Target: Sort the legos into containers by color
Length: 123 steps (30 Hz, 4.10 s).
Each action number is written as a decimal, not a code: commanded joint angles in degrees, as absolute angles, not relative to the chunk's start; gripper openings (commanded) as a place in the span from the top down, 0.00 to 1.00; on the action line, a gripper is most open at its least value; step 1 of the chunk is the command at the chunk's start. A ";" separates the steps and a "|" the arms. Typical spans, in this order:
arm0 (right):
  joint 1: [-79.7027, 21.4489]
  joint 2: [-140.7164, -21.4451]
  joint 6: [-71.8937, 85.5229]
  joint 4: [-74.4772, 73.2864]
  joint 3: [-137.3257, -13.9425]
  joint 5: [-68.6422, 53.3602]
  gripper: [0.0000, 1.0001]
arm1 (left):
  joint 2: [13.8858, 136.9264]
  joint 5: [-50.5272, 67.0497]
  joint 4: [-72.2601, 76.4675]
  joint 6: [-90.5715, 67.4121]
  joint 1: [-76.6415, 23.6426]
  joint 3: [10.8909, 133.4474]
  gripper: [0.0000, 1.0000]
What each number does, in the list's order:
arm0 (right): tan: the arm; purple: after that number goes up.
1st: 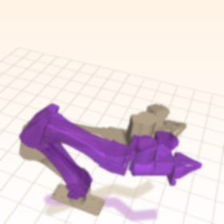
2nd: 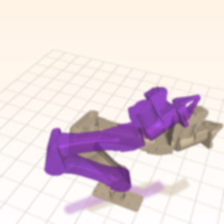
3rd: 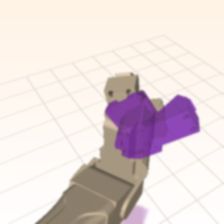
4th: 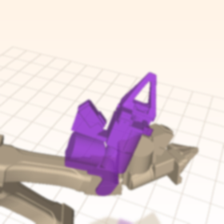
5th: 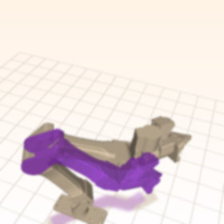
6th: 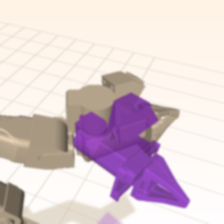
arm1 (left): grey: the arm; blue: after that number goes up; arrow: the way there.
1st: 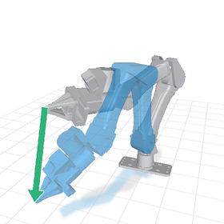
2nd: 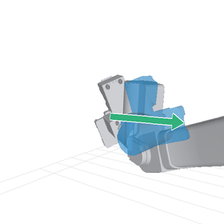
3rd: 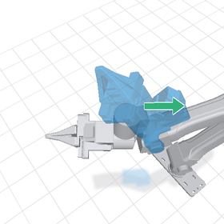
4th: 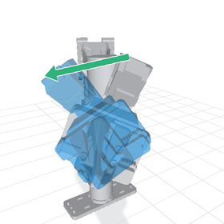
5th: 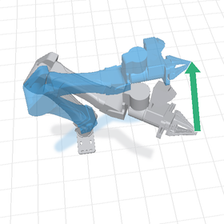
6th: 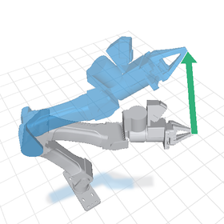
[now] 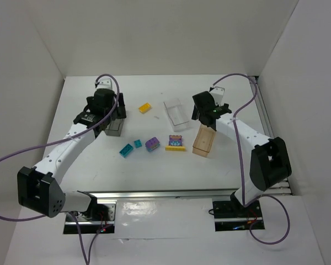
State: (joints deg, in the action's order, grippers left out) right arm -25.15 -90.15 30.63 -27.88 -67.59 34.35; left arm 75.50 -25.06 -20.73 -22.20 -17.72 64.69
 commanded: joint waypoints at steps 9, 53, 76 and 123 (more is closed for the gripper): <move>-26.89 -82.02 31.73 -26.38 -65.75 32.34 0.00 | 85.59 -8.42 -23.19 -14.60 -19.85 76.36 0.06; -30.41 -81.21 33.66 -30.76 -68.64 36.73 0.00 | 136.76 -2.20 -28.21 -8.09 -20.48 115.05 0.43; -29.36 -75.51 33.49 -33.22 -63.81 37.09 0.00 | 111.97 17.39 -26.02 -15.90 -22.58 101.07 0.94; -21.71 -64.16 27.95 -33.66 -60.56 30.94 0.00 | 83.06 -20.31 -32.61 -33.13 -29.10 60.92 0.09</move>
State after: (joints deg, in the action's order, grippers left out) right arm -22.15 -64.25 28.45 -35.92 -61.21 32.16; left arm 84.71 -19.75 -33.17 -31.09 -30.48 63.22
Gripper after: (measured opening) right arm 0.999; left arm 0.901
